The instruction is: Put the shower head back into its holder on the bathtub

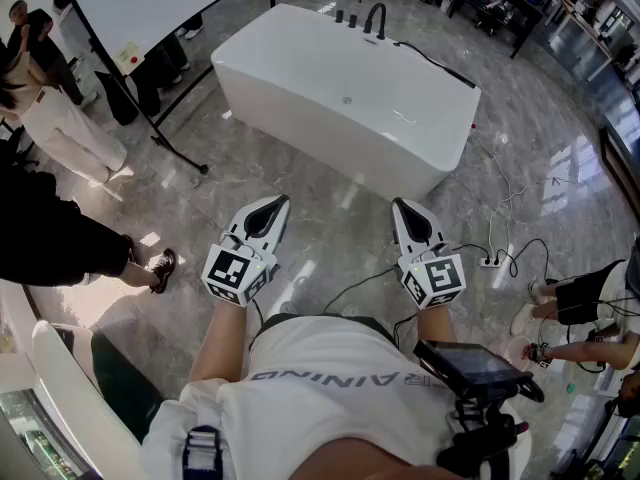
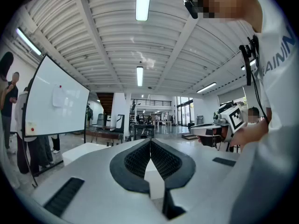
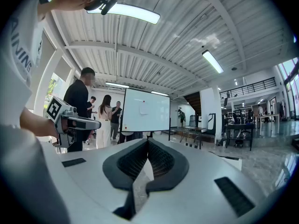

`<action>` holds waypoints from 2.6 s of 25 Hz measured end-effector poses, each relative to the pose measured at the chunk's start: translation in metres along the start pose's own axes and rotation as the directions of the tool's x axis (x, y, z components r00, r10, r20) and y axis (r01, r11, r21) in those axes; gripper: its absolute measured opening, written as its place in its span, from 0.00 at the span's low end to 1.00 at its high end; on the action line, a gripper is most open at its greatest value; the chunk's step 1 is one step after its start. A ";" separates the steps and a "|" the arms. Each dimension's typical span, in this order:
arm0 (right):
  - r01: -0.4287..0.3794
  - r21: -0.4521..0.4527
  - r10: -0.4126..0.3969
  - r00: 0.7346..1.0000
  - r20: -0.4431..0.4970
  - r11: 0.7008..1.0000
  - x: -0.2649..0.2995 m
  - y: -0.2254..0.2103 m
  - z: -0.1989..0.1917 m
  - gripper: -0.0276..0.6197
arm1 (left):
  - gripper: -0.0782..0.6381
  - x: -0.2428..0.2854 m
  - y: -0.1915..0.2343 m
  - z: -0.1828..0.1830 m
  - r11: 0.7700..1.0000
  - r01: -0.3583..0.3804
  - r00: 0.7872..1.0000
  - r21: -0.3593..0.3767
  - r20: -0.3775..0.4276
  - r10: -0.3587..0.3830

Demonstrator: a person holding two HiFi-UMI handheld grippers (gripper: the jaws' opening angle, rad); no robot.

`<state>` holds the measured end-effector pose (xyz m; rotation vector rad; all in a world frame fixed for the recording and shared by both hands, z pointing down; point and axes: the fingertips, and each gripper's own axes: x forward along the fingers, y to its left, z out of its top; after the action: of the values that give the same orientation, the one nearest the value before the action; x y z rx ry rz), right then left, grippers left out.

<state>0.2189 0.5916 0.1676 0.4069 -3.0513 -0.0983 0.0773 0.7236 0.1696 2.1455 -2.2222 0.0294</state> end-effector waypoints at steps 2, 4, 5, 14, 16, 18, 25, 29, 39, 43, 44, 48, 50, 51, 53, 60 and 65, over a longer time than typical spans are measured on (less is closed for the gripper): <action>-0.002 -0.002 0.002 1.000 -0.005 1.000 -0.002 0.001 -0.003 0.06 | 0.13 0.002 -0.003 -0.002 1.000 0.005 1.000 0.001 -0.004 -0.005; -0.005 -0.002 0.005 1.000 -0.008 1.000 -0.002 0.002 -0.005 0.06 | 0.13 0.003 -0.004 -0.004 1.000 0.012 1.000 0.002 -0.009 -0.012; -0.007 -0.002 0.007 1.000 -0.009 1.000 -0.001 0.003 -0.006 0.06 | 0.13 0.003 -0.004 -0.005 1.000 0.015 1.000 0.003 -0.011 -0.015; -0.022 0.034 0.022 1.000 -0.010 0.999 0.005 -0.002 -0.012 0.06 | 0.13 0.012 -0.005 -0.010 1.000 0.023 0.999 -0.010 -0.034 -0.023; -0.027 0.039 0.028 1.000 -0.012 0.999 0.004 -0.002 -0.017 0.06 | 0.13 0.013 -0.007 -0.013 1.000 0.022 0.999 -0.011 -0.040 -0.022; -0.029 0.043 0.030 0.999 -0.020 0.999 0.000 -0.007 -0.021 0.06 | 0.13 0.017 -0.013 -0.014 1.000 0.022 0.999 -0.009 -0.046 -0.023; -0.021 0.084 0.024 0.999 -0.031 0.996 -0.024 -0.055 -0.033 0.06 | 0.13 0.050 -0.048 -0.016 1.000 0.012 0.998 -0.029 -0.065 -0.014; -0.042 0.106 0.046 0.998 -0.037 0.993 -0.038 -0.080 -0.044 0.06 | 0.13 0.070 -0.071 -0.017 1.000 -0.008 0.997 -0.027 -0.079 0.006; -0.047 0.174 0.057 0.997 -0.050 0.984 -0.046 -0.125 -0.078 0.06 | 0.13 0.119 -0.092 -0.025 1.000 -0.019 0.995 -0.020 -0.102 0.017; -0.038 0.177 0.050 0.997 -0.065 0.983 -0.024 -0.131 -0.082 0.06 | 0.13 0.135 -0.081 -0.030 1.000 0.009 0.995 -0.028 -0.102 -0.012; -0.036 0.174 0.049 0.996 -0.072 0.984 -0.017 -0.131 -0.083 0.06 | 0.13 0.139 -0.076 -0.032 0.999 0.016 0.994 -0.031 -0.103 -0.019; -0.022 0.163 0.038 0.994 -0.099 0.986 0.011 -0.136 -0.087 0.06 | 0.13 0.158 -0.048 -0.039 0.998 0.036 0.994 -0.050 -0.100 -0.041; -0.016 0.151 0.032 0.994 -0.105 0.988 0.028 -0.138 -0.085 0.06 | 0.13 0.169 -0.031 -0.039 0.997 0.047 0.994 -0.053 -0.093 -0.052; -0.011 0.144 0.026 0.994 -0.108 0.989 0.038 -0.140 -0.084 0.06 | 0.13 0.174 -0.021 -0.040 0.997 0.055 0.994 -0.055 -0.090 -0.060; 0.005 0.132 0.011 0.993 -0.116 0.991 0.059 -0.143 -0.081 0.06 | 0.13 0.183 -0.002 -0.040 0.996 0.073 0.993 -0.057 -0.086 -0.078; 0.049 0.106 -0.035 0.991 -0.131 0.993 0.143 -0.142 -0.066 0.06 | 0.13 0.209 0.090 -0.038 0.994 0.094 0.990 -0.051 -0.104 -0.099; 0.077 0.102 -0.061 0.988 -0.145 0.992 0.198 -0.133 -0.062 0.06 | 0.13 0.215 0.157 -0.040 0.992 0.105 0.989 -0.068 -0.098 -0.112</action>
<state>0.0673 0.4077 0.2300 0.5039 -2.9113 0.0886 -0.0859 0.5167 0.2245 2.1766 -2.0222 0.0618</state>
